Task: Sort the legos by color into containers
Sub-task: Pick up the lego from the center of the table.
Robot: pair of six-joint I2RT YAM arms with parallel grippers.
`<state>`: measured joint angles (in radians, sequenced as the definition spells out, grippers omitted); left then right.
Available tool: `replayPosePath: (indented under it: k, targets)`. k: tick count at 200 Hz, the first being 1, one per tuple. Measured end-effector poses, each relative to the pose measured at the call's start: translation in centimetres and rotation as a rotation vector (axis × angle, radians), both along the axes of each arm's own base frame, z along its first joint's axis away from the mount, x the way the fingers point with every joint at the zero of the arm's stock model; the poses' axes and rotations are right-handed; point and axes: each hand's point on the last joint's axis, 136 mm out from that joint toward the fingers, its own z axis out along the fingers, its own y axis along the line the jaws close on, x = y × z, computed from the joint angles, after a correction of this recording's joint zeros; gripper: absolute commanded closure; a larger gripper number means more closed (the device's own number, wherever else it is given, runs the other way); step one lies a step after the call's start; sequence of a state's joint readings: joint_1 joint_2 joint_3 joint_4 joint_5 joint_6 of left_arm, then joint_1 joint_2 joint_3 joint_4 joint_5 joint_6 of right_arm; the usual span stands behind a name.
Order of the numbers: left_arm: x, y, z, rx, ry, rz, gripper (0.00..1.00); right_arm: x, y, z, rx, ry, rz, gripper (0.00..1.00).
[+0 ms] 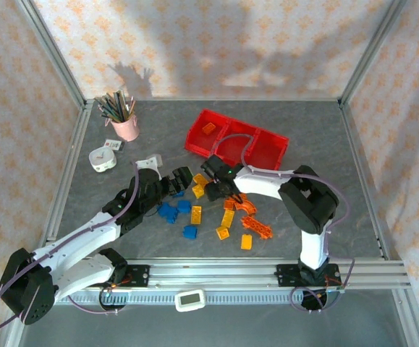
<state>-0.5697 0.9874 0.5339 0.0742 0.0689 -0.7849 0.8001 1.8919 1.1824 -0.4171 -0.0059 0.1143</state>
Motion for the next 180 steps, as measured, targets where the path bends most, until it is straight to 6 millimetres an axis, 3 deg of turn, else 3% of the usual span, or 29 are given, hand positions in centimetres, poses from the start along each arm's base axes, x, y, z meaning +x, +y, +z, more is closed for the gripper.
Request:
replayPosePath:
  k: [60, 105, 180]
  targets:
    - [0.0, 0.1, 0.0, 0.002, 0.0, 0.003, 0.01, 0.7, 0.0, 0.2, -0.024, -0.013, -0.006, 0.28]
    - [0.0, 0.1, 0.0, 0.002, 0.0, 0.003, 0.01, 2.5, 0.0, 0.3, -0.025, -0.03, -0.036, 0.32]
    - [0.1, 0.4, -0.1, 0.011, -0.002, 0.019, 0.01, 4.0, 1.3, 0.2, 0.008, -0.035, -0.037, 0.47]
